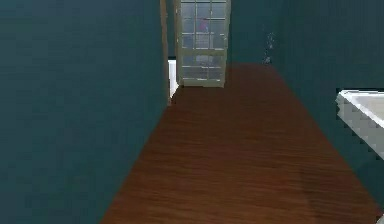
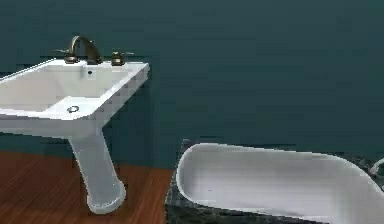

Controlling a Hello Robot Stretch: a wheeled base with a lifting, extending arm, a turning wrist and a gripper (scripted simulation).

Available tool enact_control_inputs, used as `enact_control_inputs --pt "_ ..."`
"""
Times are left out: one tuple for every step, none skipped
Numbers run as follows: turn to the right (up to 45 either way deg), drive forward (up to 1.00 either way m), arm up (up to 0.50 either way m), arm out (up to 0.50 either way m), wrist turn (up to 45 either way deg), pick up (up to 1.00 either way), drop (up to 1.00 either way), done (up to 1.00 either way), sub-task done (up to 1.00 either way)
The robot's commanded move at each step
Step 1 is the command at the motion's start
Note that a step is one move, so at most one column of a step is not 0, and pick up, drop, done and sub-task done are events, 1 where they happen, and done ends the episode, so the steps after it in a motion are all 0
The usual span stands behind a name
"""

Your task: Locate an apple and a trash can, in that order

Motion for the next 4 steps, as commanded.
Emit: enact_control_inputs --pt "0.0 1.00 0.00 0.00 0.0 0.00 0.00 0.00 0.00" --pt "0.0 1.00 0.00 0.00 0.0 0.00 0.00 0.00 0.00" --pt "0.0 1.00 0.00 0.00 0.0 0.00 0.00 0.00 0.00" --pt "-6.0 0.00 0.00 0.00 0.0 0.00 0.00 0.00 0.00"
